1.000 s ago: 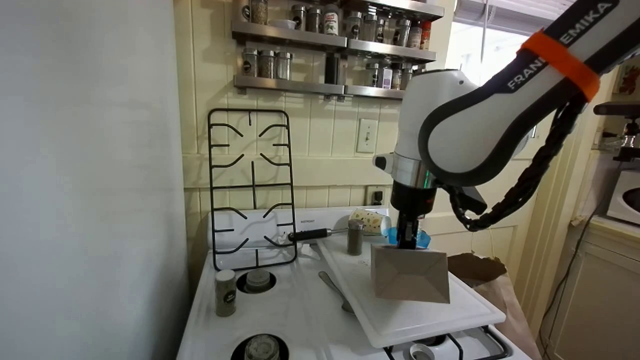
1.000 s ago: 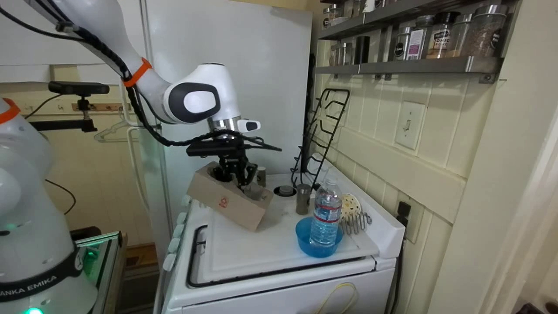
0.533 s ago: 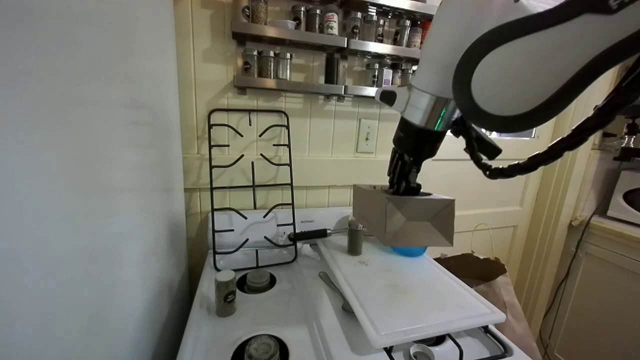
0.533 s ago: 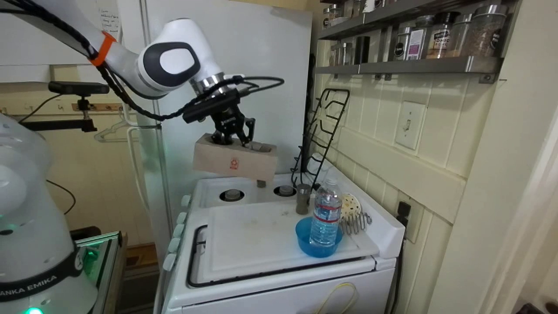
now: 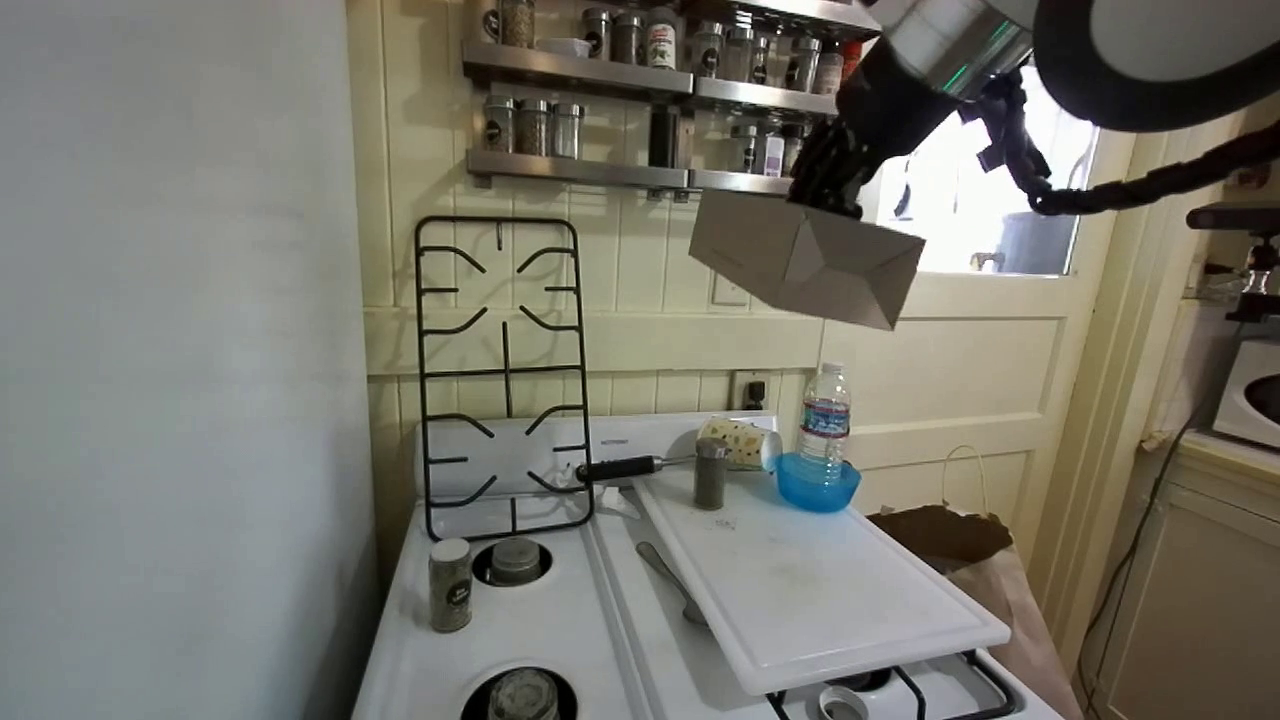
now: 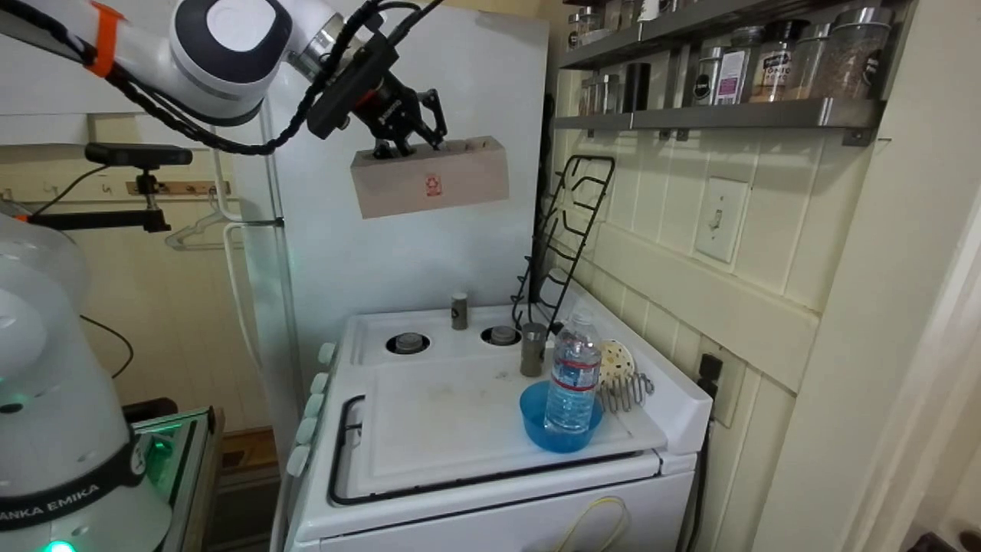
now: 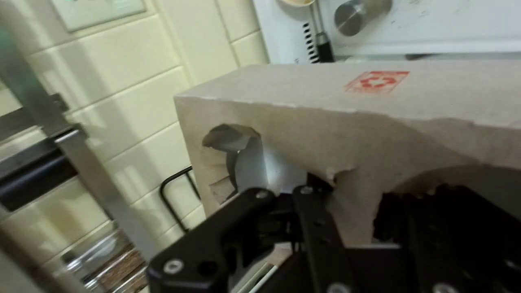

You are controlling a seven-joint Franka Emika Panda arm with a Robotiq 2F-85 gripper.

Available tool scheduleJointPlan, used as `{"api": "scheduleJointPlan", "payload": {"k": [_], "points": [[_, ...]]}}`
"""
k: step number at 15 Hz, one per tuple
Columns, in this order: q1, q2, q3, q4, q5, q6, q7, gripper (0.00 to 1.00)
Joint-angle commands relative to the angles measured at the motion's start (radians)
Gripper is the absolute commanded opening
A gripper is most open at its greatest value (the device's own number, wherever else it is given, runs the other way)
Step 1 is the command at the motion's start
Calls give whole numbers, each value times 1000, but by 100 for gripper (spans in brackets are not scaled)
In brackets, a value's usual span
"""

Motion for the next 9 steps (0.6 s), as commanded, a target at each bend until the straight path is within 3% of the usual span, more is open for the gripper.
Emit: {"api": "scheduleJointPlan", "payload": {"k": [1, 5, 6, 7, 9], "points": [[85, -4, -124, -7, 11, 188, -106, 1], [311, 8, -330, 9, 58, 315, -272, 1], [316, 13, -333, 16, 68, 281, -267, 1], [242, 8, -279, 2, 57, 292, -230, 4], [294, 10, -319, 3, 72, 292, -257, 4]]}}
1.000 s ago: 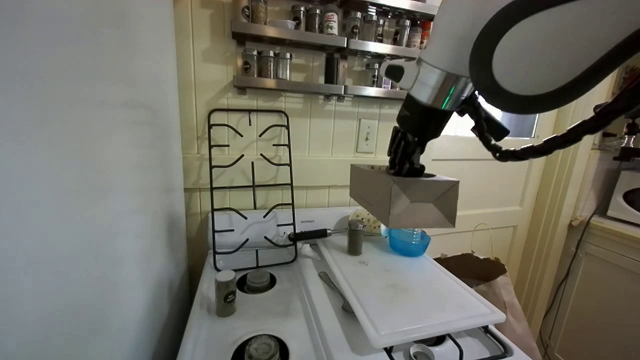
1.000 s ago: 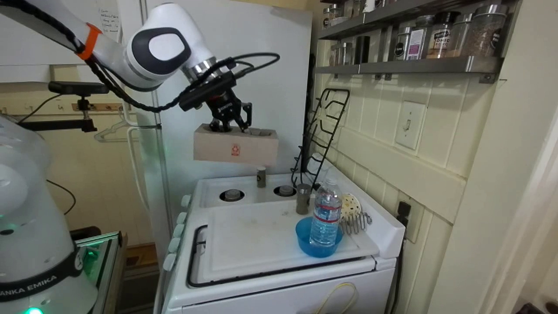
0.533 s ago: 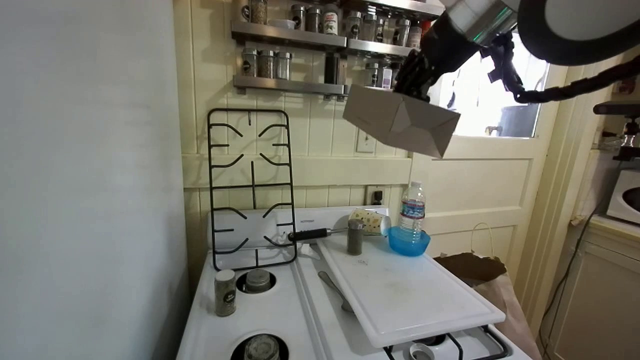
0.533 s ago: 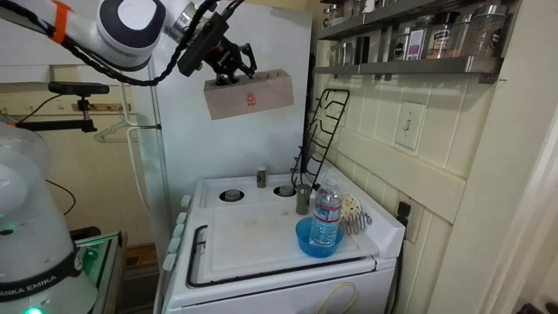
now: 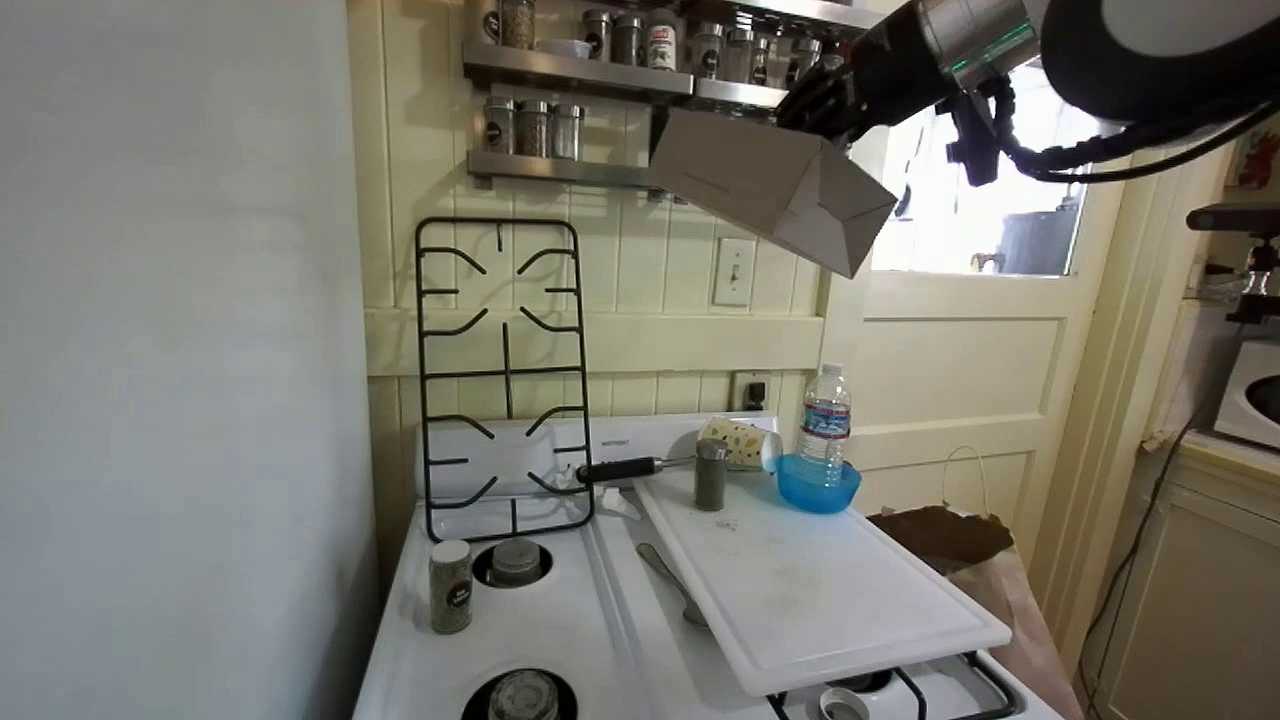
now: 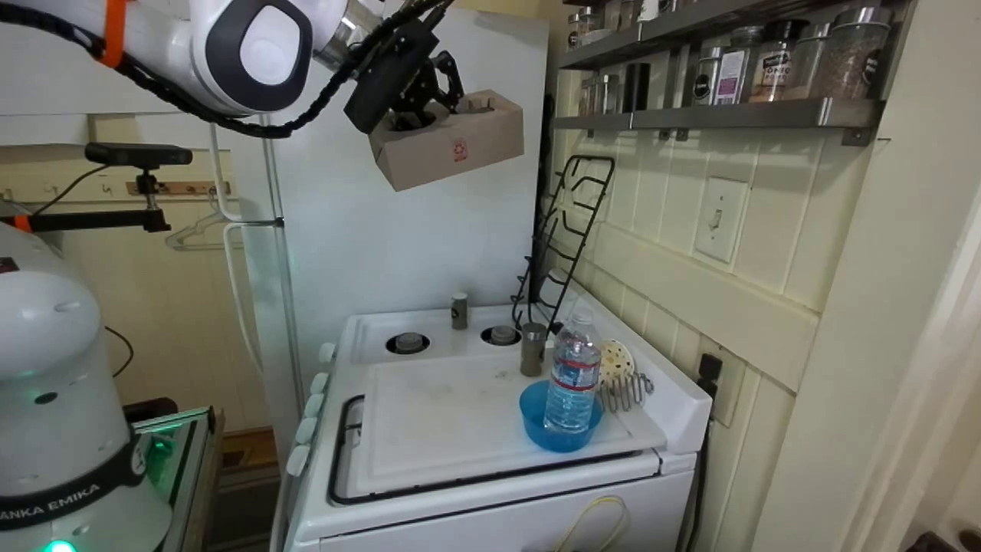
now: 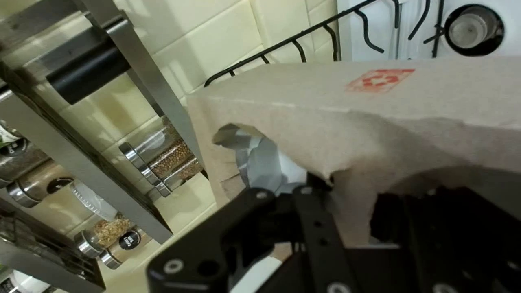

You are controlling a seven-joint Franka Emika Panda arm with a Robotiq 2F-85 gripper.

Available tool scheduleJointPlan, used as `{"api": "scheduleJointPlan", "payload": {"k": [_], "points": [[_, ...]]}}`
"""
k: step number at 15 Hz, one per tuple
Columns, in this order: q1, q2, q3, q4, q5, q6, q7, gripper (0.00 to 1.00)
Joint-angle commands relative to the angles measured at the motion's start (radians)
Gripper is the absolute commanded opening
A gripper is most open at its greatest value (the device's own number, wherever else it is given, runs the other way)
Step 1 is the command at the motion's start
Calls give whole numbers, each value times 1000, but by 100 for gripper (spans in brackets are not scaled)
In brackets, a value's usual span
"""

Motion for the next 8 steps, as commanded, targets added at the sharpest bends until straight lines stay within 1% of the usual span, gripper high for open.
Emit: {"api": "scheduleJointPlan", "payload": {"k": [1, 2, 3, 4, 5, 6, 8], "points": [[-5, 4, 12, -1, 33, 3, -22, 4], [-5, 4, 13, -1, 34, 3, -22, 1], [34, 3, -10, 10, 40, 24, -42, 1], [99, -12, -55, 18, 49, 31, -81, 1], [196, -42, -121, 35, 71, -4, -134, 1], [217, -42, -136, 56, 83, -10, -151, 1], [303, -48, -190, 118, 104, -30, -202, 1]]}}
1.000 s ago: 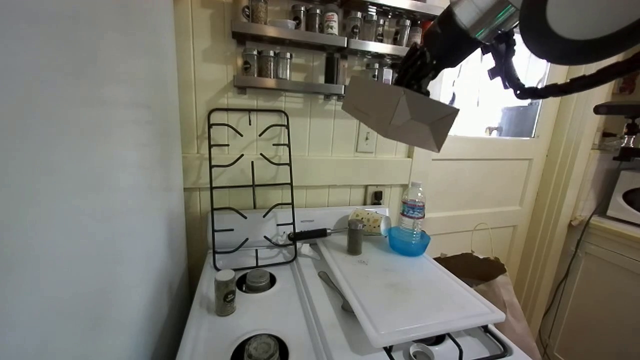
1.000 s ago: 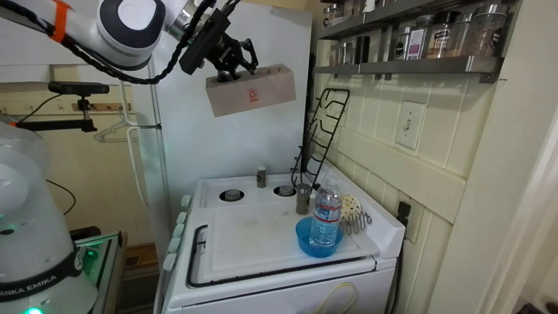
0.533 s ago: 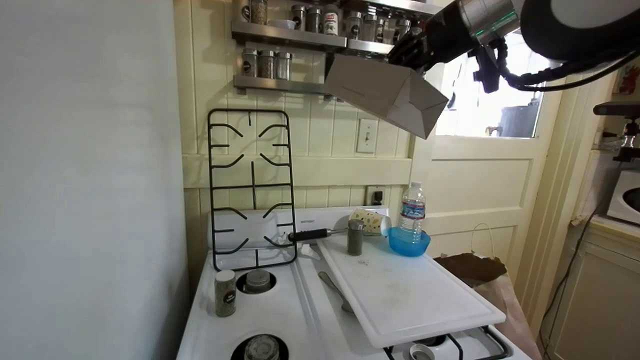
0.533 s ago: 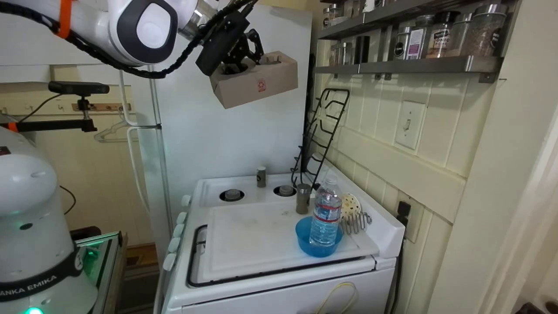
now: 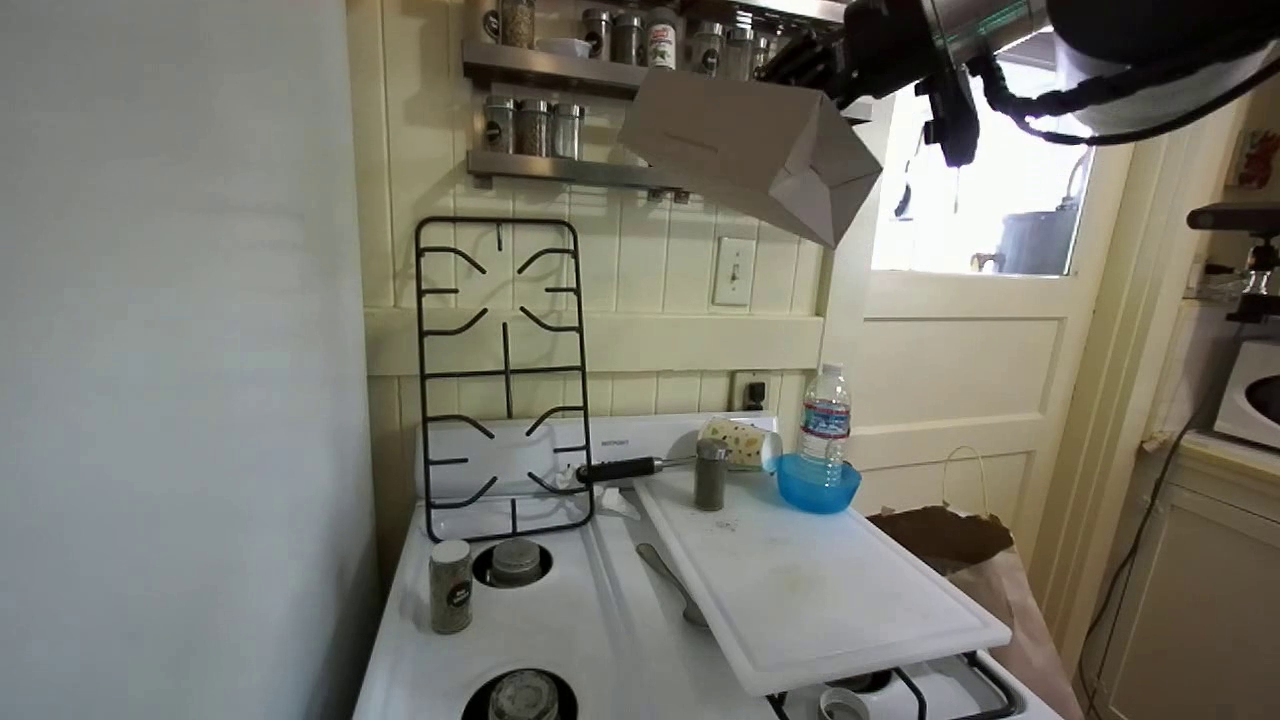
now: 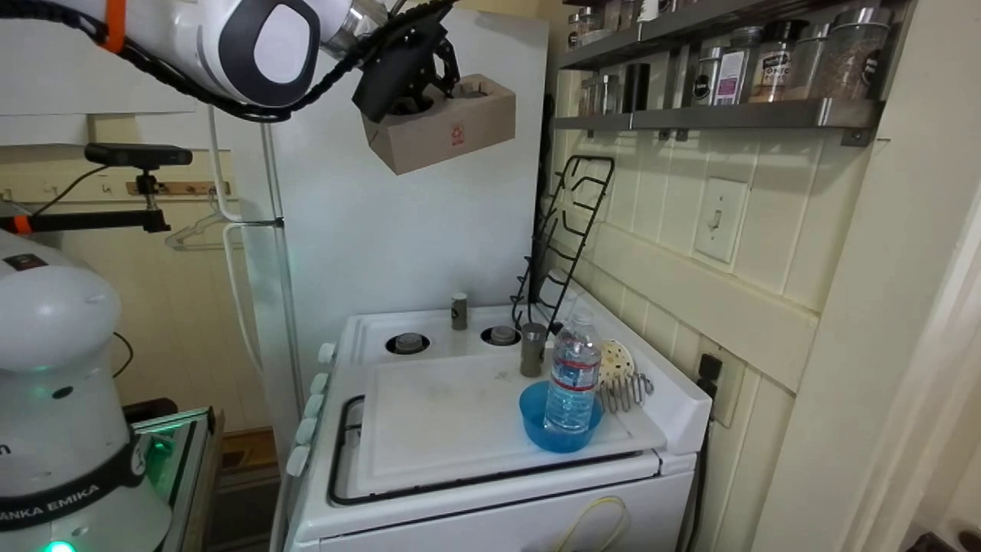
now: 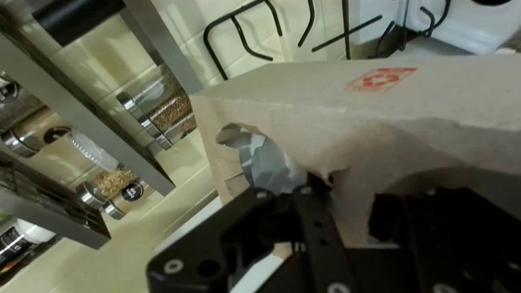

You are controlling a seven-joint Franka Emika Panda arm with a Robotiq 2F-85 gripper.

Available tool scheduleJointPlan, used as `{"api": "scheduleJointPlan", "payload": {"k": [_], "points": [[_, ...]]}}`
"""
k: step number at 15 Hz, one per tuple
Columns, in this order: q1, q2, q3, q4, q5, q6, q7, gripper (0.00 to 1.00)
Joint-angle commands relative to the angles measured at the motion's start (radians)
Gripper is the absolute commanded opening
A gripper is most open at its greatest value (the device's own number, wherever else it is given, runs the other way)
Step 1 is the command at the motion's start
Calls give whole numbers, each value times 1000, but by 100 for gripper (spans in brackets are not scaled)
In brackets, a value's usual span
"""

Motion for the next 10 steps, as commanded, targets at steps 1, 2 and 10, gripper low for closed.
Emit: {"api": "scheduleJointPlan", "payload": {"k": [1, 2, 10], "points": [[158, -26, -102, 100, 50, -49, -119, 1], [195, -14, -123, 139, 59, -50, -136, 1], [543, -46, -250, 386, 62, -97, -361, 1]]}}
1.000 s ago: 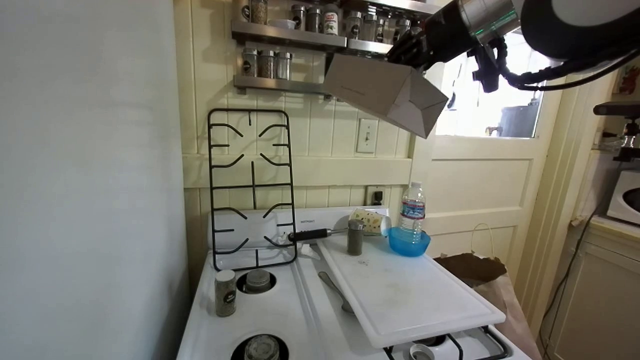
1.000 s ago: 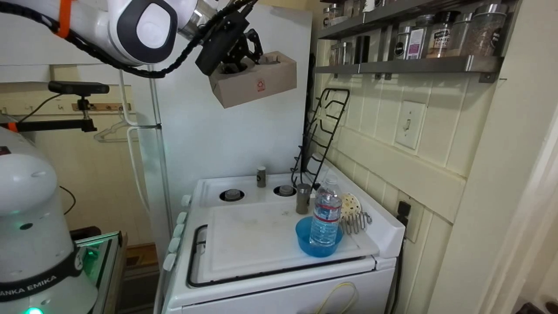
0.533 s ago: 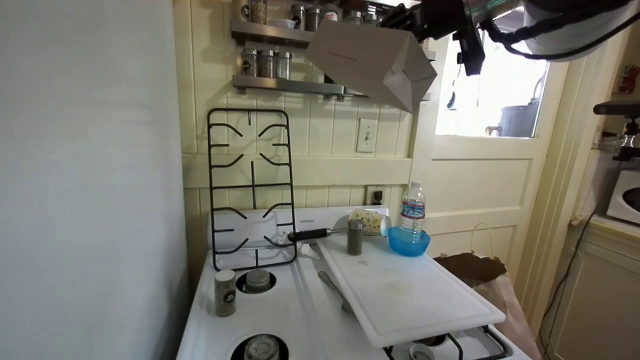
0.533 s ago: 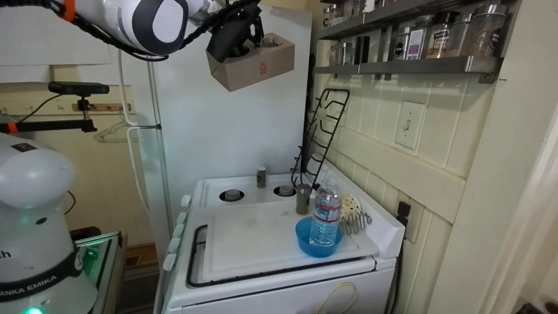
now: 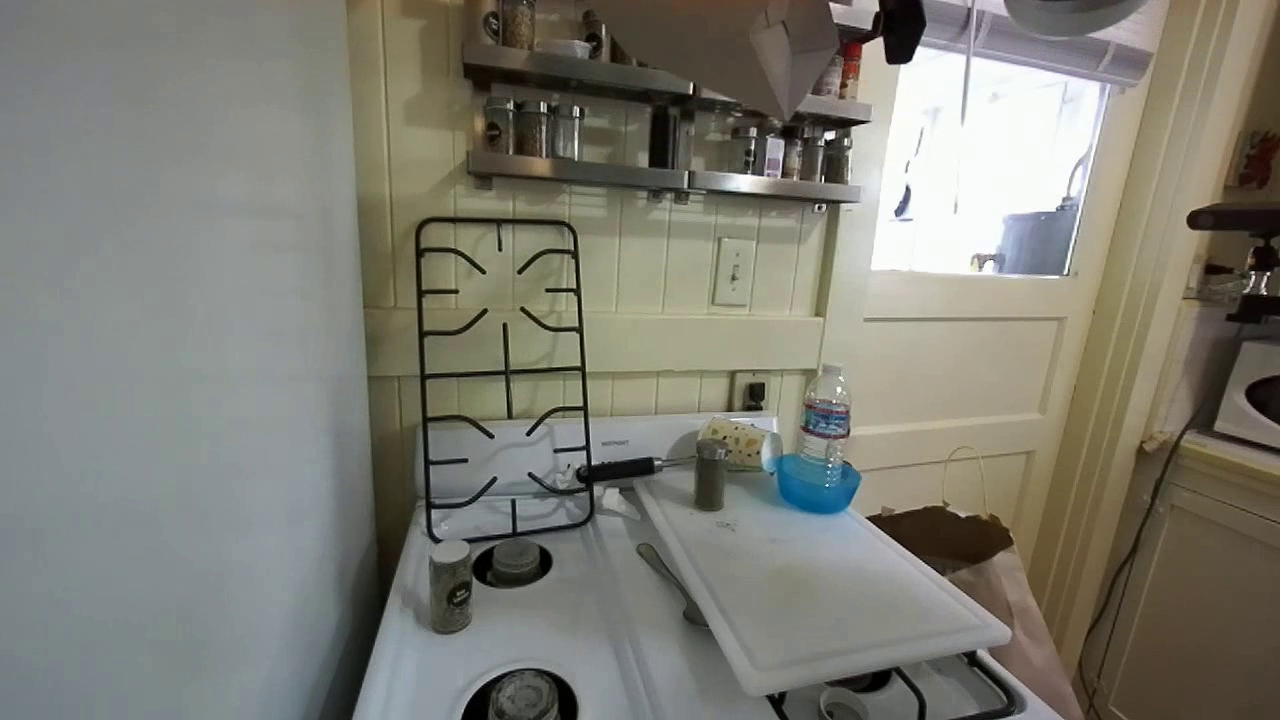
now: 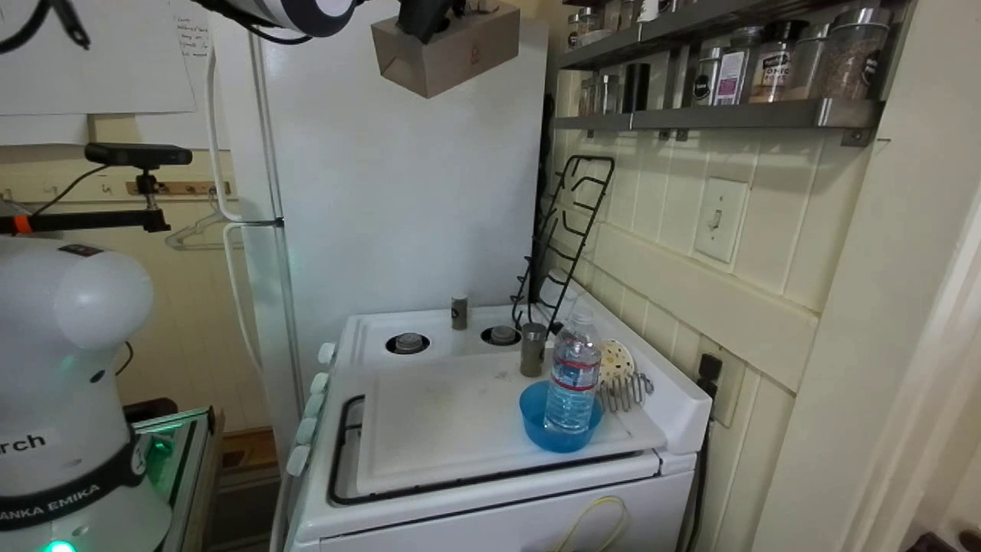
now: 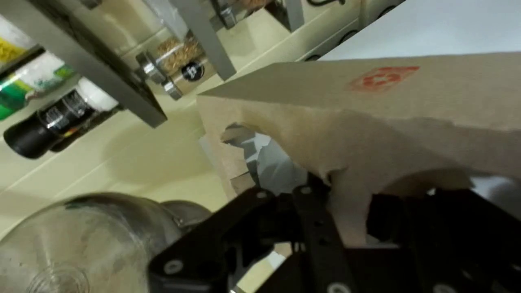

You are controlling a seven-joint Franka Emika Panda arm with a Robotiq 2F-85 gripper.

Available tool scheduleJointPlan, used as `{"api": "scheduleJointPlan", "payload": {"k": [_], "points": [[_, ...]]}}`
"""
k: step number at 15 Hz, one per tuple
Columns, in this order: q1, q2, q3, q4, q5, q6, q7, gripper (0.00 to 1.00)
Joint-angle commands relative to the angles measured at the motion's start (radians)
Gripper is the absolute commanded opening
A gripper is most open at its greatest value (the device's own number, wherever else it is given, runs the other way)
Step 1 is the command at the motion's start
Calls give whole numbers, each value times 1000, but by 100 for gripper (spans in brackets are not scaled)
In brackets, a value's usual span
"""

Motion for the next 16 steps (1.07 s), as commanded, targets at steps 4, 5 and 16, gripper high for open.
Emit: {"api": "scheduleJointPlan", "payload": {"k": [4, 5, 16], "points": [[180, 38, -75, 209, 16, 45, -152, 1], [169, 49, -84, 214, 8, 73, -149, 1], [133, 120, -133, 308, -90, 563, -50, 1]]}}
